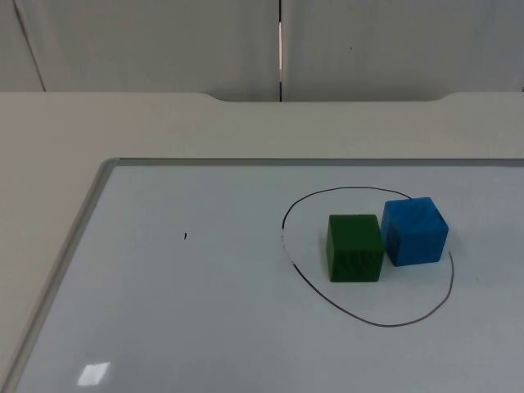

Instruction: Push the two cubes into the marked area.

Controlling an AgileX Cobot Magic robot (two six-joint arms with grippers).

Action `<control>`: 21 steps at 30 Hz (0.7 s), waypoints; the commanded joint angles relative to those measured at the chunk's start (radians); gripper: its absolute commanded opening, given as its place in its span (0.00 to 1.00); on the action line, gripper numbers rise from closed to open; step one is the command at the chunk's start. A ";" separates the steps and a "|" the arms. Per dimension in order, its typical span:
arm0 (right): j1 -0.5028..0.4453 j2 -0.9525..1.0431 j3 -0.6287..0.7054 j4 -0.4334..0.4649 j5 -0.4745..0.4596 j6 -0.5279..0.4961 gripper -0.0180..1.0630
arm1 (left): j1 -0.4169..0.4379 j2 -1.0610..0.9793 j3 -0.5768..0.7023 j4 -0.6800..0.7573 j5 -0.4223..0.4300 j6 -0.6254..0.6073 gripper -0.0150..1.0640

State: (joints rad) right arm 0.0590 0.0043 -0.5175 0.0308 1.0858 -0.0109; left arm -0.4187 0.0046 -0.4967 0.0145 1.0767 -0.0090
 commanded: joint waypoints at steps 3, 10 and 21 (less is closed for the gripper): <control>-0.006 -0.004 0.002 0.000 -0.008 -0.002 0.99 | 0.008 -0.005 0.003 0.003 -0.002 0.009 0.99; -0.006 -0.004 0.002 0.000 -0.008 -0.002 0.99 | 0.130 -0.005 0.003 0.005 -0.002 0.009 0.99; -0.006 -0.004 0.002 0.000 -0.008 -0.002 0.99 | 0.302 -0.005 0.003 0.005 -0.002 0.009 0.99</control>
State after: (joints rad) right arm 0.0590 0.0043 -0.5175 0.0308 1.0858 -0.0109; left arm -0.1230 0.0046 -0.4967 0.0158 1.0767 0.0000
